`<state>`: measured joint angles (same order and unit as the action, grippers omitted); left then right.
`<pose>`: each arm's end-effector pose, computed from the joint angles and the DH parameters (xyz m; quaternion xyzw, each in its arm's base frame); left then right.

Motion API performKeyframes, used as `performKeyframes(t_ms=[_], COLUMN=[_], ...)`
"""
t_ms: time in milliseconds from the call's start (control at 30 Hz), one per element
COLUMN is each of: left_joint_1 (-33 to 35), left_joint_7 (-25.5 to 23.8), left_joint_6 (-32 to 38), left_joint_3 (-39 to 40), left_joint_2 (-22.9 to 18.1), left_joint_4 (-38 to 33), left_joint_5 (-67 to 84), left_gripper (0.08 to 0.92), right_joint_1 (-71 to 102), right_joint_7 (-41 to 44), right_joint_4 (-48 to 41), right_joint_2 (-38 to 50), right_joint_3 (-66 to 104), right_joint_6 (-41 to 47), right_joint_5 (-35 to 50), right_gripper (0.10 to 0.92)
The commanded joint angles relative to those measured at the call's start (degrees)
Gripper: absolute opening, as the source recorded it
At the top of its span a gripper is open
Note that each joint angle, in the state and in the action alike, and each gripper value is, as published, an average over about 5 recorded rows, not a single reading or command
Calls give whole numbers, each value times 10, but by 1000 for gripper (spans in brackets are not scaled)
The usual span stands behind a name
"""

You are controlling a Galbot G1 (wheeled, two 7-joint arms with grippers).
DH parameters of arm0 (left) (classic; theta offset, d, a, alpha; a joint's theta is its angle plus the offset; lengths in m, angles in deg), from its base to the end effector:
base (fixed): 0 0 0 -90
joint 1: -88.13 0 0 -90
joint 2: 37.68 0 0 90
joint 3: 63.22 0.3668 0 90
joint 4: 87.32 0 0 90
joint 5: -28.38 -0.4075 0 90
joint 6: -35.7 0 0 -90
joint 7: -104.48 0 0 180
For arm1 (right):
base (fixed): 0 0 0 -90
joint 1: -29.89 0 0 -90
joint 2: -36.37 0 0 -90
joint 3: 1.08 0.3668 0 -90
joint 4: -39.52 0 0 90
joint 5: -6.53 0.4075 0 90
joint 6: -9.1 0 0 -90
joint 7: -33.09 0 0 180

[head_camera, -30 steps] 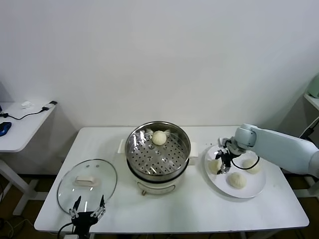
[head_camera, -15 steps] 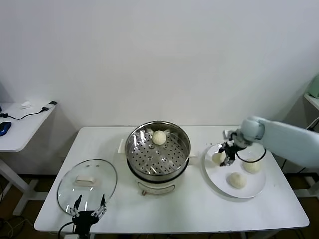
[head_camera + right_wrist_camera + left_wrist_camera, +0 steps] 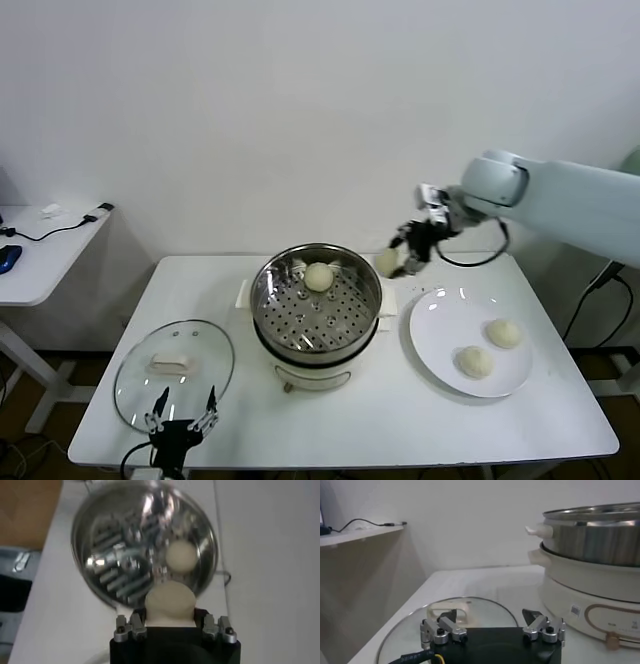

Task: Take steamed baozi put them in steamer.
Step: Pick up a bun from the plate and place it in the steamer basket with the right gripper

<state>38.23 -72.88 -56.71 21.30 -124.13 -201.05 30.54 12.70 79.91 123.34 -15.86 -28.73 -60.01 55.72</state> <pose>0.1551 0.0481 -0.3923 0.0502 -0.9852 -0.0360 0.1602 0.5757 0.0321 -0.0187 0.5615 -0.6226 0.4582 0.2951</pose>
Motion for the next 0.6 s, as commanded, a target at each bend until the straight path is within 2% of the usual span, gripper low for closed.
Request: performKeyframes(t_ms=[33,333,600], left_joint_1=[2,6,3], left_joint_7=[0,0,-1], left_joint_6=[-2,-1,-3], left_joint_3=[1,0,2], left_joint_2=[-3,-8,-7], left_joint_4=[-8,-11,-7], left_joint_5=[0,0,0], left_gripper=[823,823,823], right_joint_1=[-17,83,141], right_joint_7=[-60,-67,-79], right_joint_4=[5,-135,-197], right_joint_2=[-181,-276,-309], right_joint_3=[-6,-24,-24], right_joint_6=[53,54,54], right_joint_5=[100,59,42], right_gripper=[628,628,628])
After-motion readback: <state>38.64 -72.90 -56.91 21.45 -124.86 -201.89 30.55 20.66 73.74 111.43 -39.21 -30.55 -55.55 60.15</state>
